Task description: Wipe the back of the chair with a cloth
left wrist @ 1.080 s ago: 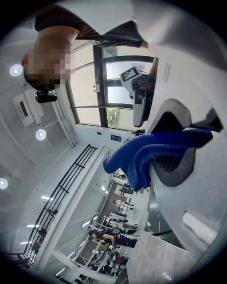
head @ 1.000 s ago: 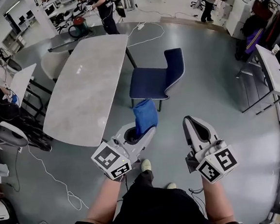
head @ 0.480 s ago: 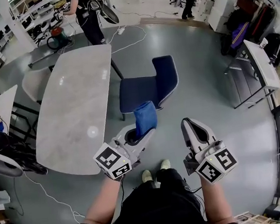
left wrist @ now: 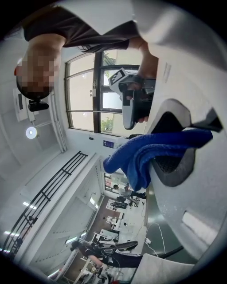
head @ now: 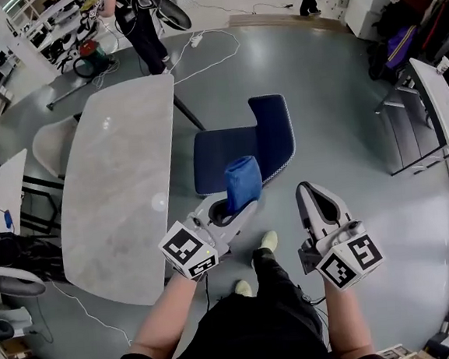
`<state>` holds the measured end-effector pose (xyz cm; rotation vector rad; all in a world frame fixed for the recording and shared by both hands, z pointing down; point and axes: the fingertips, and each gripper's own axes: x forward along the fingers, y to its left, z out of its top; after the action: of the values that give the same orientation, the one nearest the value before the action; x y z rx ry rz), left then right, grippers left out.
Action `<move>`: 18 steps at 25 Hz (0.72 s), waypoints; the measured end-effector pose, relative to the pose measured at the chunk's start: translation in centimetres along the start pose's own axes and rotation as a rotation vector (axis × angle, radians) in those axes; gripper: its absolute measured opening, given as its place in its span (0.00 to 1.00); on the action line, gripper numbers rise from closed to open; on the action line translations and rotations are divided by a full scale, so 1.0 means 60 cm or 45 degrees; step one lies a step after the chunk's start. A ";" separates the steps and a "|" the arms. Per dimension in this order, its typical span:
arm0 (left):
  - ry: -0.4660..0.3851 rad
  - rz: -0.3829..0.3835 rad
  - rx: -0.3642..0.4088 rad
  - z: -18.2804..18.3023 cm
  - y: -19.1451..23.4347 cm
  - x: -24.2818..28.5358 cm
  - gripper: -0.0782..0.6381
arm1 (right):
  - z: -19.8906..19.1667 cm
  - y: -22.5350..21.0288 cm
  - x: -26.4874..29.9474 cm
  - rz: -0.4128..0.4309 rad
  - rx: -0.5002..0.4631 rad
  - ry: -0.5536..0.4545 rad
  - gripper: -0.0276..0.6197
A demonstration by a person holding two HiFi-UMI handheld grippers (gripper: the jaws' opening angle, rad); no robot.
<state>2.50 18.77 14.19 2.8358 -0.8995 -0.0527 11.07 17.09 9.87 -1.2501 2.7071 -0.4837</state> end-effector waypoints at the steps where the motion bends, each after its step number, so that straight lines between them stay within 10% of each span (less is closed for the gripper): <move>1: 0.023 -0.013 -0.007 -0.006 0.020 0.023 0.19 | 0.002 -0.027 0.020 -0.001 0.005 0.006 0.07; 18: 0.223 -0.013 -0.030 -0.127 0.357 0.241 0.19 | -0.049 -0.255 0.267 -0.026 0.064 0.181 0.07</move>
<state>2.74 -5.67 25.56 2.7708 -0.8404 0.1803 10.92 -3.66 18.17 -1.2784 2.7800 -0.6626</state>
